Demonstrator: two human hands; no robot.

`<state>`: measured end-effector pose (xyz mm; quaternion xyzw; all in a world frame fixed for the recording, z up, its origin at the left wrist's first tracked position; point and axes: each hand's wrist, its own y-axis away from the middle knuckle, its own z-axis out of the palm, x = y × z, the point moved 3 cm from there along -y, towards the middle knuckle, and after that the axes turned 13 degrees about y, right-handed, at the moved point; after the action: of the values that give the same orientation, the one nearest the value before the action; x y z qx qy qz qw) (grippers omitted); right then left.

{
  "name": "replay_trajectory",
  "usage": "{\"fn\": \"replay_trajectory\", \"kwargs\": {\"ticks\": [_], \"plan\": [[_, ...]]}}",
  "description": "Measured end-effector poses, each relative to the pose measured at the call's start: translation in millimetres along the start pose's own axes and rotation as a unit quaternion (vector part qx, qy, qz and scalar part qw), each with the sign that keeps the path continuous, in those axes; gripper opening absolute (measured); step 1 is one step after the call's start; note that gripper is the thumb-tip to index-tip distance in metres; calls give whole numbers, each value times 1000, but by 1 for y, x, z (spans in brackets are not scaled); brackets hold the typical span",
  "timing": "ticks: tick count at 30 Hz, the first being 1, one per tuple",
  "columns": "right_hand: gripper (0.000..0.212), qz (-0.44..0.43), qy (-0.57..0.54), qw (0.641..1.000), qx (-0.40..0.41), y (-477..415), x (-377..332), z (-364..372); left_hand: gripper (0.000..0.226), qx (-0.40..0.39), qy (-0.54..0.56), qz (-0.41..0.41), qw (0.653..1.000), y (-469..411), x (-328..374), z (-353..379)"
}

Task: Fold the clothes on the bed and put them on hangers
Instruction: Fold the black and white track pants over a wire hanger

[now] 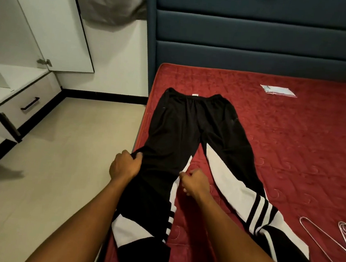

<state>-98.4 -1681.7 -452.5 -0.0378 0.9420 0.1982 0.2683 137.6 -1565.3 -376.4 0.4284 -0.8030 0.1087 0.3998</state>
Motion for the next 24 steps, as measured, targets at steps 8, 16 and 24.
{"fn": "replay_trajectory", "kwargs": {"ticks": [8, 16, 24], "plan": [[17, 60, -55, 996, 21, 53, 5, -14, 44, 49, 62, 10, 997, 27, -13, -21], [46, 13, -136, 963, -232, 131, -16, 3, 69, 21, 79, -87, 993, 102, -45, -25], [24, -29, -283, 889, -358, 175, -1, 5, 45, -216, 245, -151, 933, 158, -69, -52]]}}
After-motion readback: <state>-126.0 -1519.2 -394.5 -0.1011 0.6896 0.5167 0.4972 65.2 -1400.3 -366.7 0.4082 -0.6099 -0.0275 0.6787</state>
